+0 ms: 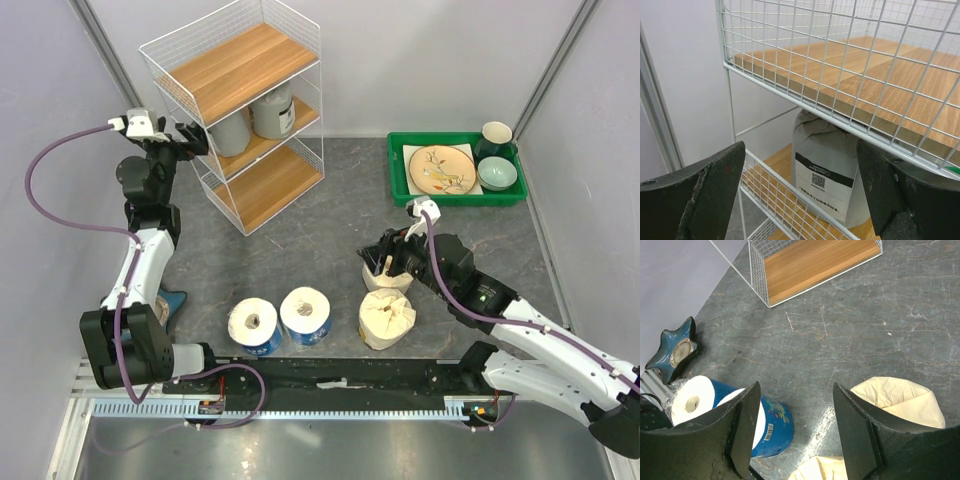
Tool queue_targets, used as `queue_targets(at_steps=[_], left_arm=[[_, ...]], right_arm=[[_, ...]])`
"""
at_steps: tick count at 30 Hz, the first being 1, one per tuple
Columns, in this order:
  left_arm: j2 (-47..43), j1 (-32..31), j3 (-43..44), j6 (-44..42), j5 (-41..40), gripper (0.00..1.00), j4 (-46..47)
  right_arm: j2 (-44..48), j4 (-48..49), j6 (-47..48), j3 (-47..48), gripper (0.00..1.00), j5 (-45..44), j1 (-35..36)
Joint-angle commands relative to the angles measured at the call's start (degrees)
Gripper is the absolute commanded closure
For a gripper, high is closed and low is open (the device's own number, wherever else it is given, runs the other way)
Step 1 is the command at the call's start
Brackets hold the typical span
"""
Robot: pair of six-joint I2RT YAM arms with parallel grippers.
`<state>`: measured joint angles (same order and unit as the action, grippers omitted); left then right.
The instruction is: Place and organize the paper towels onto the shelf
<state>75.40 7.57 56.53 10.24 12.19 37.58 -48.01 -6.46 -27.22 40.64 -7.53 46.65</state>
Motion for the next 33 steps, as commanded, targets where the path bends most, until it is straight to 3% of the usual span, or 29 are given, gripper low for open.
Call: queue_targets(at_steps=[1, 6, 11, 16, 26, 33], left_arm=[[-0.69, -1.68, 3.23, -8.65, 2.06, 0.0, -1.01], [-2.53, -3.35, -4.21, -9.63, 0.21, 0.01, 5.46], [-4.29, -3.35, -13.01, -4.71, -4.36, 0.01, 19.95], [-5.17, -3.27, -16.98, -0.58, -10.85, 0.01, 26.65], [-3.85, -2.92, -18.65, 2.68, -12.1, 0.01, 30.09], [-2.89, -2.13, -19.27, 5.67, -19.29, 0.01, 32.9]], right_arm=[[-0.42, 2.77, -0.37, -0.39, 0.32, -0.03, -0.16], [-1.3, 3.65, -0.9, -0.48, 0.32, 0.58, -0.16], [-1.47, 3.56, -0.73, -0.48, 0.32, 1.02, -0.16], [-1.74, 3.65, -0.55, -0.3, 0.32, 1.11, -0.16], [-1.65, 3.56, 0.06, -1.0, 0.32, 0.94, -0.25], [-2.18, 3.56, 0.59, -0.65, 0.31, 1.2, -0.42]])
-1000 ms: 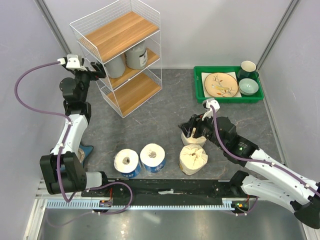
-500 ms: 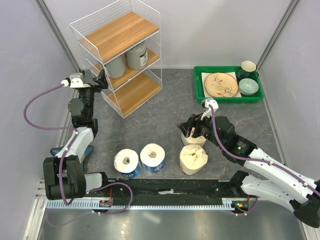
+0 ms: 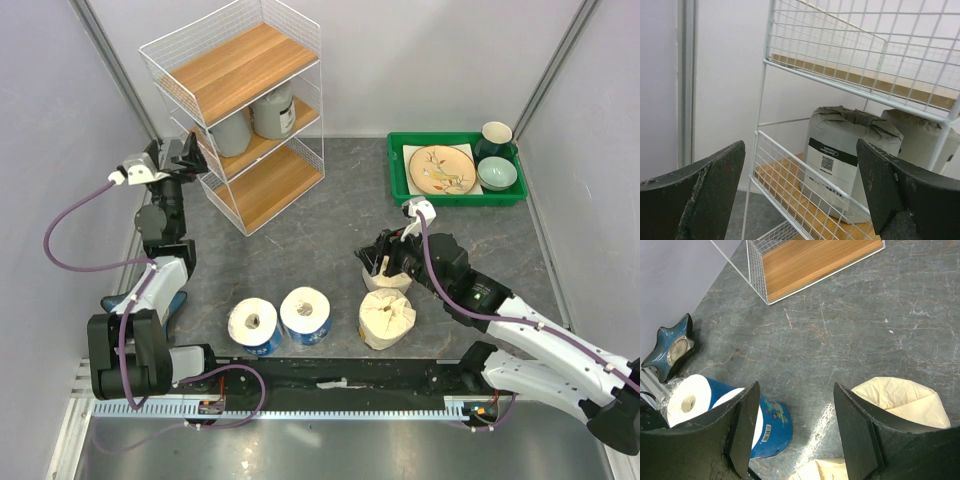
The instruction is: Place and organize the paper towels onto the shelf
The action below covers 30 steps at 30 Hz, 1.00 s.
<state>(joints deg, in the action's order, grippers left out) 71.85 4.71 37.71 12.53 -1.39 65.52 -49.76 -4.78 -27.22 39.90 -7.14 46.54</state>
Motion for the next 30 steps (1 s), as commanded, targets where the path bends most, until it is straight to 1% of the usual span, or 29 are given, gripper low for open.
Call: queue_targets(at_steps=[1, 6, 11, 15, 22, 27, 30], left_arm=[[1.09, 0.74, -0.45, 3.55, -6.51, 0.01, 5.58], [3.11, 0.83, -0.18, 5.65, -12.22, 0.01, 7.69], [7.14, 0.74, -1.15, 11.98, -17.15, 0.02, 11.64], [9.87, 0.83, 0.16, 14.71, -17.59, 0.02, 12.53], [12.96, 1.09, 4.9, 20.06, -18.04, 0.02, 9.45], [13.57, 1.09, 7.72, 20.86, -16.98, 0.02, 7.97], [13.84, 1.18, 10.44, 19.55, -16.19, 0.02, 2.79]], right_arm=[[-0.52, 1.88, 0.59, 0.18, 0.32, 0.81, -0.31], [-1.57, 2.14, 0.94, 0.27, 0.31, 0.72, -0.66], [-3.24, 2.58, 1.47, 0.7, 0.31, 1.07, -0.84], [-4.12, 2.67, 2.0, 0.79, 0.3, 1.16, -1.02], [-5.52, 3.54, 2.0, 0.18, 0.3, 1.69, -1.81], [-6.05, 4.07, 1.65, -0.35, 0.3, 2.56, -2.25], [-6.23, 4.25, 1.73, -0.44, 0.3, 2.74, -2.6]])
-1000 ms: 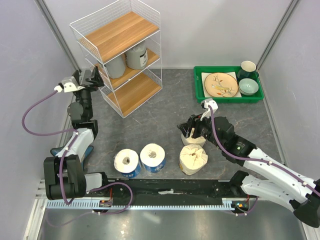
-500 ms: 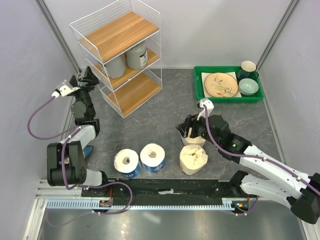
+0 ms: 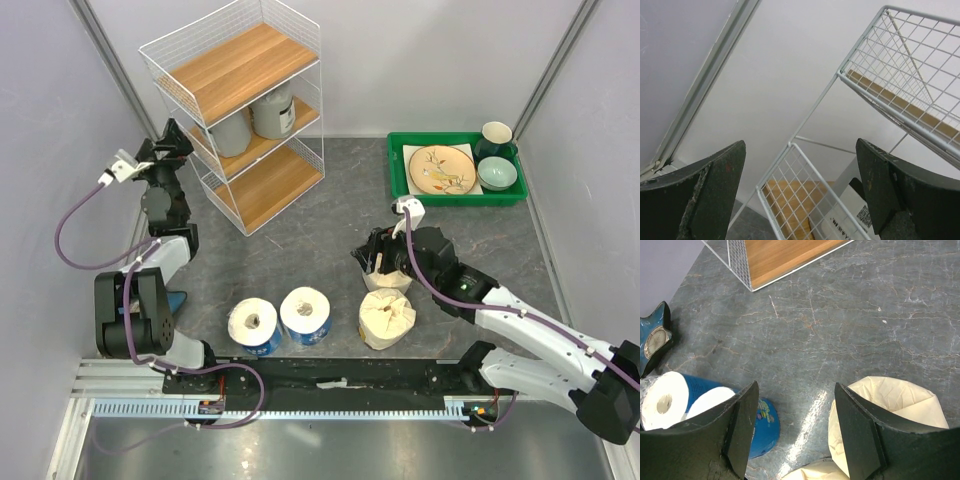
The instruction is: Place and organize the paper towels onto the shelf
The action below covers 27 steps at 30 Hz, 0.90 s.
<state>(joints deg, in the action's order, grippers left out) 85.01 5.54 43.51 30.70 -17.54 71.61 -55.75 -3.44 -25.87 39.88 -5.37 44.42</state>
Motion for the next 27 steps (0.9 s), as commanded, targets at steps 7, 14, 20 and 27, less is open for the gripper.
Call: queue_targets(at_steps=[7, 14, 20, 27], left_arm=[[0.33, 0.35, 5.54, -0.2, -0.74, 0.02, -8.78], [2.78, 0.35, 4.04, 5.15, -3.11, 0.03, -4.56], [5.95, 0.35, 5.45, 9.29, -2.15, 0.04, -4.2], [8.15, 0.35, 7.64, 10.79, 1.37, 0.05, -3.5]], right_arm=[[-0.06, 3.09, 0.29, -0.68, 0.29, 1.76, -1.01], [0.2, 3.09, 0.2, -0.77, 0.29, 2.29, -1.53], [0.2, 3.09, 0.29, -1.12, 0.29, 2.46, -2.06], [-0.33, 3.09, 0.47, -1.38, 0.29, 2.9, -2.76]])
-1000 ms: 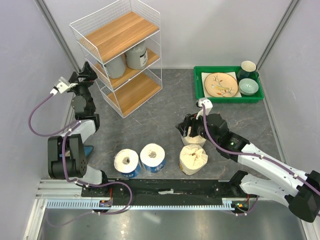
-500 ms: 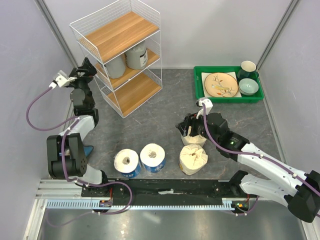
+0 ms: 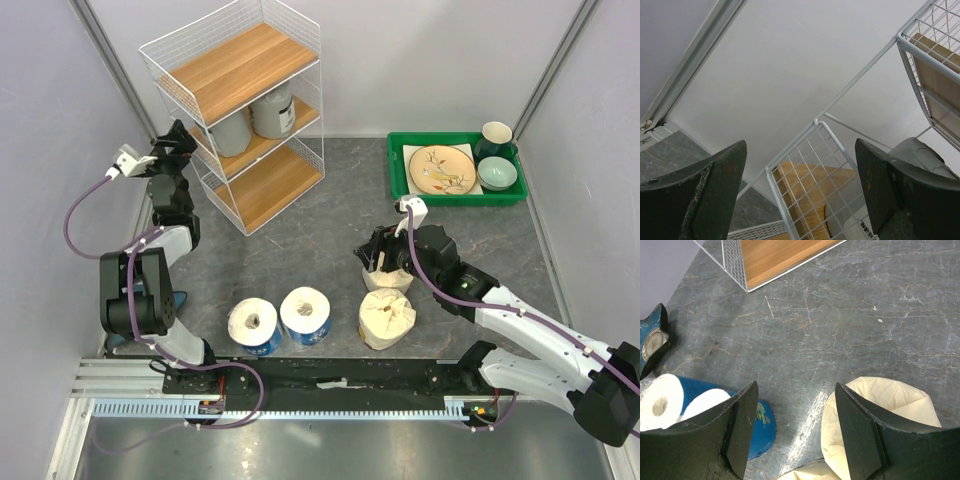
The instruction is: Place and organize the paper towels onto the shelf
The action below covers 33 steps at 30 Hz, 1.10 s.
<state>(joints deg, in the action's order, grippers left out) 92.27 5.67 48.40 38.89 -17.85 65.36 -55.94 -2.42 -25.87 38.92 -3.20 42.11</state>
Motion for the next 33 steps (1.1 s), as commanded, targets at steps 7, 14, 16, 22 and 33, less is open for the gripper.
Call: queue_targets(at_steps=[7, 14, 16, 22, 33], left_arm=[[-0.69, 0.13, 3.1, 1.62, 4.92, 0.05, 1.36], [-2.44, 0.13, 9.24, 0.92, 8.53, 0.05, -12.18], [-2.71, 0.13, 10.13, 0.75, 9.67, 0.04, -15.26], [-3.58, 0.22, 13.03, -1.45, 11.95, 0.04, -21.67], [-3.76, 0.3, 13.56, -3.3, 15.64, 0.04, -23.09]], right_arm=[[-0.57, 1.98, 0.29, -0.68, 0.29, 1.53, -1.24], [-0.22, 2.06, 0.12, -0.77, 0.29, 2.23, -1.59], [-0.04, 2.06, 0.03, -0.95, 0.28, 2.32, -1.85], [0.31, 1.98, -0.5, -1.04, 0.28, 2.85, -1.94], [0.92, 1.98, -0.85, -1.56, 0.28, 3.03, -2.29]])
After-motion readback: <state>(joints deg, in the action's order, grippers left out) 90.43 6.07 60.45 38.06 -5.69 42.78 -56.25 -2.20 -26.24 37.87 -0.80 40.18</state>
